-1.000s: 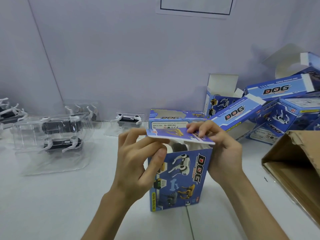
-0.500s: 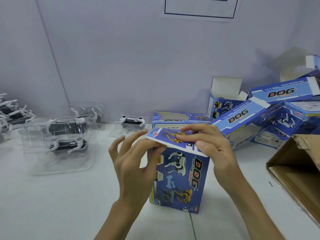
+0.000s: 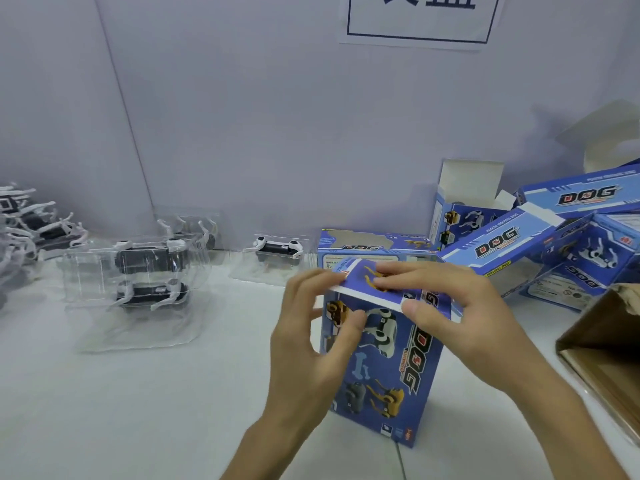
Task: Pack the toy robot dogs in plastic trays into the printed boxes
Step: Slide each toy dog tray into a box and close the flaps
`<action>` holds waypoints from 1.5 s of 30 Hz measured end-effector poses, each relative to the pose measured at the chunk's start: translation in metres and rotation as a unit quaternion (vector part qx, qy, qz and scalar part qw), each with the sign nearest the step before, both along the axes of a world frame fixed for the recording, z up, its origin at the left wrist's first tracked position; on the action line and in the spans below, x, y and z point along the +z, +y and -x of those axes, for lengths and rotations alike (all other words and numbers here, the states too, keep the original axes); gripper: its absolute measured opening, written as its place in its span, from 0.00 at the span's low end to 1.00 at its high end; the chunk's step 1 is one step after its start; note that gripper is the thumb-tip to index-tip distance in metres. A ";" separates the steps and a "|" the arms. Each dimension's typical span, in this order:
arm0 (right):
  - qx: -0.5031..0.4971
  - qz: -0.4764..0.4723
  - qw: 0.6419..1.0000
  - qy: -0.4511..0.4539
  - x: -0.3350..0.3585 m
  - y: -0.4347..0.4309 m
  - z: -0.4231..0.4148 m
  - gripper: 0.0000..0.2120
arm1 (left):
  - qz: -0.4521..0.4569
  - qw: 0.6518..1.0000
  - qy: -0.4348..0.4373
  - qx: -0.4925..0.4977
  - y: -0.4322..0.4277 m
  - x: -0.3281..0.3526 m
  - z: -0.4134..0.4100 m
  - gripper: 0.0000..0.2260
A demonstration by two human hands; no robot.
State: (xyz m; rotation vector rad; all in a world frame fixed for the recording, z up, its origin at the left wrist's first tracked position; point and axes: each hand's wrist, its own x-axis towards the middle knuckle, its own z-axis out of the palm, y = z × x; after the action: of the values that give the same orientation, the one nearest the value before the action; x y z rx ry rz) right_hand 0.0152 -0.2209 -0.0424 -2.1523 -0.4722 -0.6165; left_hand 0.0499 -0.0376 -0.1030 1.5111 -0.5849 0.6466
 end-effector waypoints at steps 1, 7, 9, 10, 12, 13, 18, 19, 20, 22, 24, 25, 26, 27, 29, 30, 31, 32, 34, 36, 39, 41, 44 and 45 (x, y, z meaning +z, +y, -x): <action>0.005 -0.002 1.000 0.009 0.003 0.002 -0.001 0.13 | -0.013 1.000 -0.010 0.003 0.001 0.000 0.000 0.14; 0.028 0.020 0.998 0.055 0.003 0.004 0.001 0.13 | 0.062 0.996 0.061 -0.025 0.010 0.007 -0.008 0.04; 0.034 0.039 0.997 0.056 0.006 0.004 0.002 0.16 | 0.078 0.994 0.075 -0.016 0.010 0.007 -0.007 0.07; 0.035 0.047 0.997 0.058 0.007 0.004 0.002 0.18 | 0.085 0.993 0.078 -0.009 0.009 0.007 -0.006 0.08; 0.031 0.064 0.996 0.054 0.009 0.004 0.002 0.21 | 0.103 0.992 0.078 0.004 0.007 0.006 -0.004 0.09; 0.028 0.068 0.996 0.054 0.010 0.005 0.003 0.21 | 0.111 0.991 0.079 0.008 0.007 0.006 -0.004 0.09; 0.028 0.064 0.997 0.036 0.015 0.007 0.003 0.24 | 0.129 0.987 0.096 0.005 0.004 0.007 -0.007 0.09; 0.025 0.060 0.997 0.029 0.016 0.007 0.002 0.24 | 0.130 0.987 0.096 0.008 0.003 0.008 -0.008 0.09; 0.022 0.057 0.998 0.023 0.017 0.007 0.001 0.23 | 0.132 0.987 0.096 0.012 0.002 0.009 -0.009 0.08; 0.023 0.051 0.998 0.013 0.018 0.008 0.000 0.20 | 0.136 0.986 0.096 0.022 -0.001 0.011 -0.009 0.09; 0.033 0.039 0.999 0.010 0.019 0.010 -0.001 0.16 | 0.137 0.986 0.093 0.038 -0.004 0.011 -0.006 0.11; 0.035 0.039 0.999 0.010 0.020 0.010 -0.002 0.15 | 0.132 0.986 0.088 0.048 -0.007 0.009 -0.003 0.13; 0.033 0.046 0.998 0.007 0.020 0.010 -0.003 0.15 | 0.122 0.988 0.080 0.058 -0.011 0.008 0.001 0.16; 0.029 0.056 0.998 0.002 0.020 0.010 -0.003 0.15 | 0.105 0.990 0.071 0.068 -0.017 0.005 0.006 0.21; 0.025 0.065 0.998 -0.005 0.018 0.009 -0.004 0.16 | 0.068 0.994 0.049 0.069 -0.029 -0.002 0.016 0.33; 0.024 0.064 0.998 -0.008 0.016 0.008 -0.004 0.16 | 0.050 0.996 0.044 0.065 -0.035 -0.006 0.020 0.40; 0.023 0.063 0.998 -0.009 0.014 0.007 -0.004 0.16 | 0.029 0.996 0.046 0.067 -0.041 -0.010 0.023 0.46; 0.022 0.065 0.998 -0.011 0.012 0.007 -0.003 0.17 | 0.006 0.996 0.051 0.073 -0.045 -0.013 0.025 0.51; 0.023 0.069 0.997 -0.008 0.009 0.007 -0.003 0.17 | -0.034 0.994 0.057 0.091 -0.050 -0.018 0.026 0.57; 0.022 0.070 0.997 -0.009 0.008 0.007 -0.003 0.18 | -0.049 0.992 0.061 0.100 -0.052 -0.019 0.025 0.58; 0.028 0.076 0.996 -0.023 0.009 0.005 -0.002 0.18 | -0.025 0.993 0.061 0.095 -0.053 -0.018 0.024 0.56; 0.031 0.085 0.996 -0.025 0.011 0.004 -0.002 0.19 | -0.020 0.992 0.065 0.105 -0.053 -0.018 0.026 0.55; 0.031 0.085 0.996 -0.026 0.011 0.003 -0.002 0.18 | -0.025 0.989 0.074 0.124 -0.052 -0.016 0.028 0.54; 0.031 0.079 0.996 -0.021 0.011 0.003 -0.002 0.17 | -0.026 0.989 0.075 0.125 -0.051 -0.016 0.028 0.53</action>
State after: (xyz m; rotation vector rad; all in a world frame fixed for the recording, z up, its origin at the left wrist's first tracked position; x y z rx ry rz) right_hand 0.0172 -0.2175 -0.0318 -2.2676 -0.6259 -0.6094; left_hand 0.0216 -0.0891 -0.1191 1.6813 -0.3001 0.7056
